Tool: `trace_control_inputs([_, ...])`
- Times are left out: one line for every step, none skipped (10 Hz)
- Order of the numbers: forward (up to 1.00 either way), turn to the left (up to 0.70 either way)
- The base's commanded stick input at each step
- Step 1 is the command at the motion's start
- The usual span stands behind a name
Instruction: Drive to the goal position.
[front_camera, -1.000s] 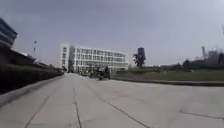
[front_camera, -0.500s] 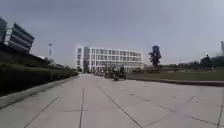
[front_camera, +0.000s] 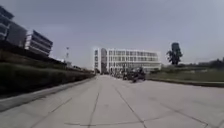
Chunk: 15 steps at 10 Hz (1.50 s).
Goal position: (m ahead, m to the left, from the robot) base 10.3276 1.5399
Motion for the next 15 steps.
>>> trace_control_inputs([0.85, 0.0])
trace_control_inputs([0.85, 0.0])
trace_control_inputs([0.85, 0.0])
trace_control_inputs([0.85, -0.01])
trace_control_inputs([0.85, -0.09])
trace_control_inputs([0.85, -0.17])
trace_control_inputs([0.85, -0.25])
trace_control_inputs([0.85, -0.33])
trace_control_inputs([0.85, -0.12])
trace_control_inputs([0.85, 0.0])
trace_control_inputs([0.85, 0.0])
trace_control_inputs([0.85, 0.0])
trace_control_inputs([0.85, 0.0])
trace_control_inputs([0.85, 0.0])
trace_control_inputs([0.85, 0.0])
